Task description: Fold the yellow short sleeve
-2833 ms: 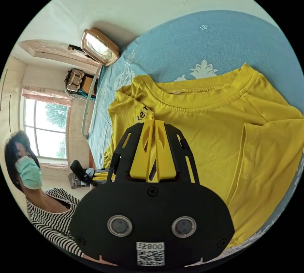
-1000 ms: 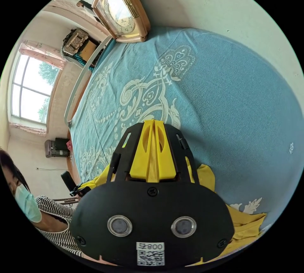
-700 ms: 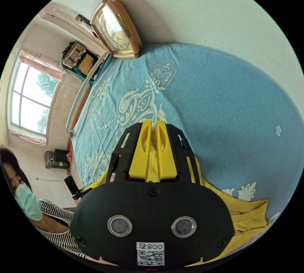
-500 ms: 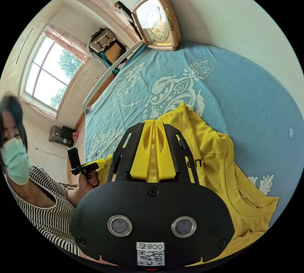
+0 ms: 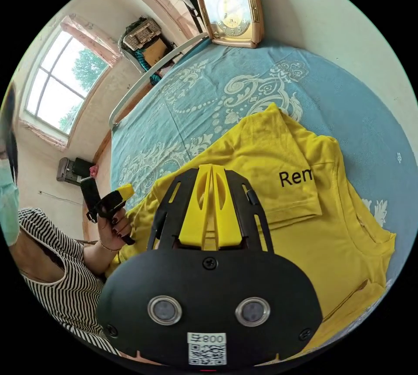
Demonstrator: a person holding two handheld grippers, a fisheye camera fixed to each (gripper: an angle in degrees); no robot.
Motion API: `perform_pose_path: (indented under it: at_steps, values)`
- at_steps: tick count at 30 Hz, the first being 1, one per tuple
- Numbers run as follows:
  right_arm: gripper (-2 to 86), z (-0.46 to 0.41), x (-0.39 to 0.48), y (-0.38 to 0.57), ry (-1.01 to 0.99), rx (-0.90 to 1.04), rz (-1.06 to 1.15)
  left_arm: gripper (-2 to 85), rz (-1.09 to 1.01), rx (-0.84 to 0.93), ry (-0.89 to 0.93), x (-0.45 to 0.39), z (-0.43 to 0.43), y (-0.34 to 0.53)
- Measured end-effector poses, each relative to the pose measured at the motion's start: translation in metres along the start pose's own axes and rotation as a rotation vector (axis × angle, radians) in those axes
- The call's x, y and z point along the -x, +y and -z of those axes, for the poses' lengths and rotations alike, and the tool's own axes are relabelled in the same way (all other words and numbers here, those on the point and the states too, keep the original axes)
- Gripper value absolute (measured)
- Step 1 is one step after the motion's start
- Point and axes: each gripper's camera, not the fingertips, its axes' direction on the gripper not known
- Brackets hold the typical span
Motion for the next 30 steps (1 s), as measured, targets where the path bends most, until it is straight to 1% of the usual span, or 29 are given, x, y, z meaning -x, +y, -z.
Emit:
perform_pose_path:
  at_steps: [2,3,4,5,6,8,9,10,11,13,15,17,19,21,23,26,28,30]
  values:
    - [0.1,-0.005,0.034,0.043,-0.025,0.046,0.041,0.2,0.007,0.151,-0.173,-0.01,-0.017,-0.004]
    - [0.1,-0.01,0.041,0.053,-0.017,0.079,0.047,0.2,0.015,0.199,-0.206,-0.011,-0.023,-0.005]
    - [0.2,-0.022,0.052,0.071,0.014,0.153,0.052,0.2,0.044,0.267,-0.211,-0.01,-0.031,-0.006]
    - [0.2,-0.032,0.058,0.087,0.056,0.195,0.051,0.2,0.051,0.282,-0.189,-0.01,-0.033,-0.007]
    - [0.1,-0.028,0.06,0.095,0.061,0.146,0.051,0.2,0.056,0.272,-0.187,-0.011,-0.031,-0.007]
    - [0.1,-0.015,0.059,0.113,0.02,0.135,-0.005,0.2,0.032,0.165,-0.171,-0.021,-0.013,-0.005]
    - [0.1,-0.01,0.06,0.117,0.006,0.117,-0.016,0.2,0.028,0.15,-0.172,-0.023,-0.01,-0.005]
    - [0.1,0.001,0.065,0.128,-0.011,0.072,-0.009,0.2,0.033,0.163,-0.187,-0.025,-0.01,-0.006]
    - [0.1,0.012,0.069,0.139,0.004,0.057,-0.007,0.2,0.055,0.223,-0.179,-0.022,-0.015,-0.007]
    - [0.2,0.028,0.07,0.162,0.037,0.041,-0.029,0.2,0.074,0.266,-0.136,-0.022,-0.02,-0.006]
    - [0.2,0.048,0.066,0.193,0.049,0.027,-0.068,0.2,0.031,0.193,-0.16,-0.035,-0.008,-0.004]
    - [0.2,0.083,0.057,0.244,0.101,-0.002,-0.144,0.2,-0.036,0.138,-0.134,-0.052,0.0,-0.002]
    - [0.2,0.115,0.047,0.288,0.165,-0.025,-0.222,0.3,-0.056,0.156,-0.084,-0.061,-0.004,-0.002]
    - [0.1,0.149,0.038,0.334,0.257,-0.046,-0.308,0.3,-0.049,0.235,-0.082,-0.066,-0.017,-0.001]
    - [0.2,0.192,0.026,0.396,0.397,-0.084,-0.433,0.2,-0.044,0.358,-0.164,-0.073,-0.035,0.003]
    - [0.1,0.23,0.008,0.463,0.496,-0.117,-0.567,0.2,-0.029,0.429,-0.205,-0.078,-0.043,0.005]
    - [0.1,0.237,-0.009,0.497,0.494,-0.102,-0.643,0.2,-0.024,0.432,-0.209,-0.08,-0.041,0.006]
    - [0.2,0.229,-0.03,0.527,0.418,-0.034,-0.704,0.3,-0.009,0.431,-0.21,-0.081,-0.036,0.008]
